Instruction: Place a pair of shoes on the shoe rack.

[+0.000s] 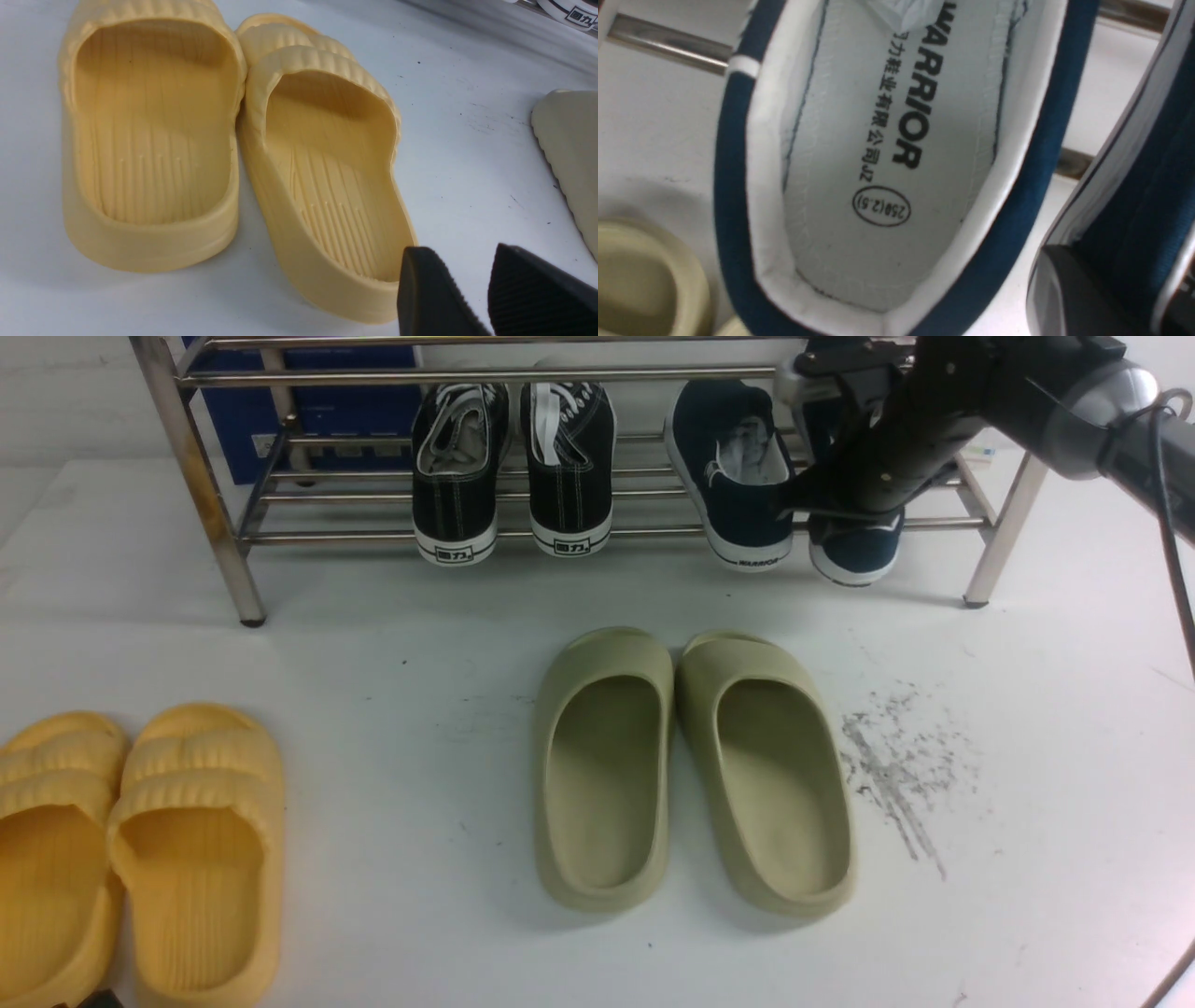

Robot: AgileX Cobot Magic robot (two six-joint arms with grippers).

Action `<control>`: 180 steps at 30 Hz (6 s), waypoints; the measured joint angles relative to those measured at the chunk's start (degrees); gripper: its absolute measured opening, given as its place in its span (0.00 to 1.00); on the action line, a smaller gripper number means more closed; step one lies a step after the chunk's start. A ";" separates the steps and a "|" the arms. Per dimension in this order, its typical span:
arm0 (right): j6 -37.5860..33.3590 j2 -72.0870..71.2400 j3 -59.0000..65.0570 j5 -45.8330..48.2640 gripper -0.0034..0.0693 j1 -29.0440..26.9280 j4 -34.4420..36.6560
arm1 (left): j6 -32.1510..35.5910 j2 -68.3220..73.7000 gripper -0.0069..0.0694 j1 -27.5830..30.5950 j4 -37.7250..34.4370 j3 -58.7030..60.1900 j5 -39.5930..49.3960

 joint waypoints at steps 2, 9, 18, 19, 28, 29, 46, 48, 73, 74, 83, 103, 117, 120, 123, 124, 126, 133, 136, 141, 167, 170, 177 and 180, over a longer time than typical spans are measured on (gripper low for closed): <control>0.00 0.01 0.00 -0.94 0.10 0.00 -0.41 | 0.00 0.00 0.38 0.00 0.00 0.00 0.00; 0.00 0.13 -1.46 -1.31 0.10 0.00 -1.05 | 0.00 0.00 0.38 0.00 0.00 0.00 0.00; -0.18 0.30 -3.35 -0.58 0.11 0.00 -0.99 | 0.00 0.00 0.39 0.00 0.00 0.00 0.00; -0.24 0.30 -3.35 -0.60 0.11 0.00 -0.99 | 0.00 0.00 0.39 0.00 0.00 0.00 0.00; -1.28 0.41 -3.35 -0.49 0.12 0.00 -0.99 | 0.00 0.00 0.40 0.00 0.00 0.00 0.00; -1.28 0.41 -3.35 -0.39 0.12 0.00 -0.99 | 0.00 0.00 0.40 0.00 0.00 0.00 0.00; -1.76 0.51 -3.42 0.89 0.16 0.00 -0.04 | 0.00 0.00 0.40 0.00 0.00 0.00 0.00; -1.82 0.51 -3.42 0.94 0.21 0.00 0.15 | 0.00 0.00 0.40 0.00 0.00 0.00 0.00; -2.72 -2.48 -4.58 4.02 0.37 0.00 -0.57 | 0.00 0.00 0.40 0.00 0.00 0.00 0.00; -2.76 -2.58 -4.58 4.02 0.37 0.00 -0.57 | 0.00 0.00 0.40 0.00 0.00 0.00 0.00; -1.78 -10.76 -4.58 18.40 0.41 0.00 0.54 | 0.00 0.00 0.40 0.00 0.00 0.00 0.00; 3.98 -17.17 27.67 -2.75 0.07 0.00 -0.08 | 0.00 0.00 0.40 0.00 0.00 0.00 0.00; 8.80 -13.61 28.06 -15.52 0.09 0.00 -7.06 | 0.00 0.00 0.40 0.00 0.00 0.00 0.00; 8.85 -13.61 28.06 -15.38 0.10 0.00 -7.19 | 0.00 0.00 0.40 0.00 0.00 0.00 0.00; 8.85 -14.26 28.06 -12.11 0.10 0.00 -6.97 | 0.00 0.00 0.40 0.00 0.00 0.00 0.00; 8.85 -14.26 28.06 -12.11 0.10 0.00 -6.97 | 0.00 0.00 0.40 0.00 0.00 0.00 0.00; 7.63 -16.59 28.06 -6.46 0.11 0.00 -5.48 | 0.00 0.00 0.40 0.00 0.00 0.00 0.00; 4.67 -27.60 28.06 8.45 0.11 0.00 -2.05 | 0.00 0.00 0.40 0.00 0.00 0.00 0.00; 4.45 -37.03 30.35 13.44 0.11 0.00 -1.13 | 0.00 0.00 0.40 0.00 0.00 0.00 0.00; 5.42 -49.12 38.73 14.71 0.11 0.00 -1.40 | 0.00 0.00 0.40 0.00 0.00 0.00 0.00; 7.41 -71.63 63.62 15.88 0.08 0.00 0.04 | 0.00 0.00 0.40 0.00 0.00 0.00 0.00; 4.24 -72.36 65.07 12.44 0.04 0.00 -0.10 | 0.00 0.00 0.40 0.00 0.00 0.00 0.00; -2.62 -89.81 86.53 -11.86 0.04 -5.35 0.31 | 0.00 0.00 0.40 0.26 0.00 0.00 0.00; -2.87 -102.68 101.13 -22.79 0.04 -9.61 0.31 | 0.00 0.00 0.40 0.26 0.00 0.00 0.00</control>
